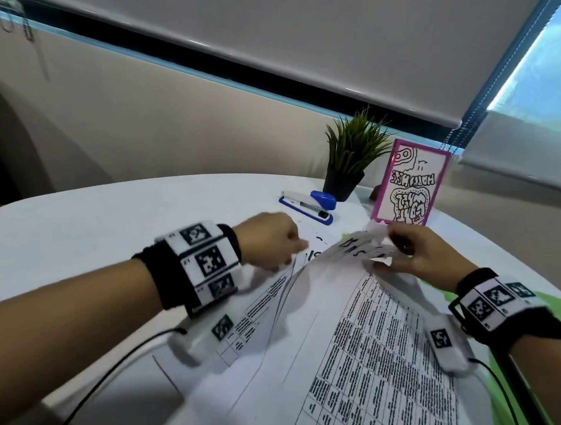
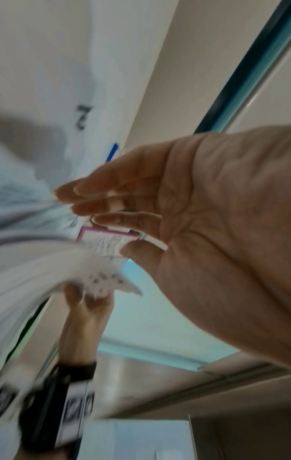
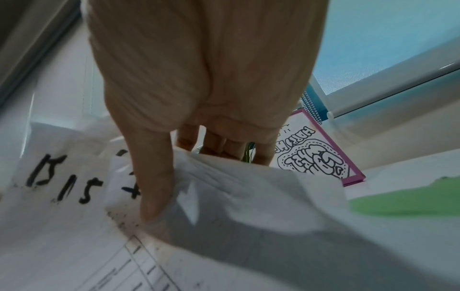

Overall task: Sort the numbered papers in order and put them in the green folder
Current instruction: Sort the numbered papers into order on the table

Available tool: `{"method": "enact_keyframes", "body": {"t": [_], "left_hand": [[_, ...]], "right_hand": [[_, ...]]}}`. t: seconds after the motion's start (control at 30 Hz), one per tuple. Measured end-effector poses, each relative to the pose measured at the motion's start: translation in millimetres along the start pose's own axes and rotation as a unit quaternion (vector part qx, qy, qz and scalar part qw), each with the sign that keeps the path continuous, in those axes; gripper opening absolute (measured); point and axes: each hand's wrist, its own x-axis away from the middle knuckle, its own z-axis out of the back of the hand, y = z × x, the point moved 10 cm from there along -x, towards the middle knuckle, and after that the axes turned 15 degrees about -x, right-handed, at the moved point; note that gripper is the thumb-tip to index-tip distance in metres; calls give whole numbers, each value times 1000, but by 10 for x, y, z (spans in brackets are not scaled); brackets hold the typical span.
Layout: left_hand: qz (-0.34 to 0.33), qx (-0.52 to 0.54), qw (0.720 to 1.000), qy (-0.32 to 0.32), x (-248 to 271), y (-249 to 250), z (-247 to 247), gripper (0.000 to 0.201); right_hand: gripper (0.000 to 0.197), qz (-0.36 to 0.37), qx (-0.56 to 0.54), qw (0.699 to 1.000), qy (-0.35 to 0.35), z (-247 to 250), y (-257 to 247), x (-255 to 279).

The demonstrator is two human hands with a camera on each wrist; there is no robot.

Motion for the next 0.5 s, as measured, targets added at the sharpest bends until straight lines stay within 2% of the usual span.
{"method": "enact_keyframes", "body": {"t": [0.1,0.2,0.37,0.43,0.5], "left_hand": [[59,-106,992,38,-170,-344,238,20],[81,-162,983,-16,-246,-566,186,24],[95,-144,985,-17,-286,-686,128,21],[103,-120,987,-15,-293,-712,105,27],[109,-92,990,-1,-297,-732,124,37]], "right_hand": [[29,17,9,1000,7,-30,-103,21],[28,29,6,999,18,-38,-174,32],[34,31,11,999,15,-45,-162,29],[36,28,2,999,23,-21,-124,25],[46,10,-11,999,38,18,-29,12]]}}
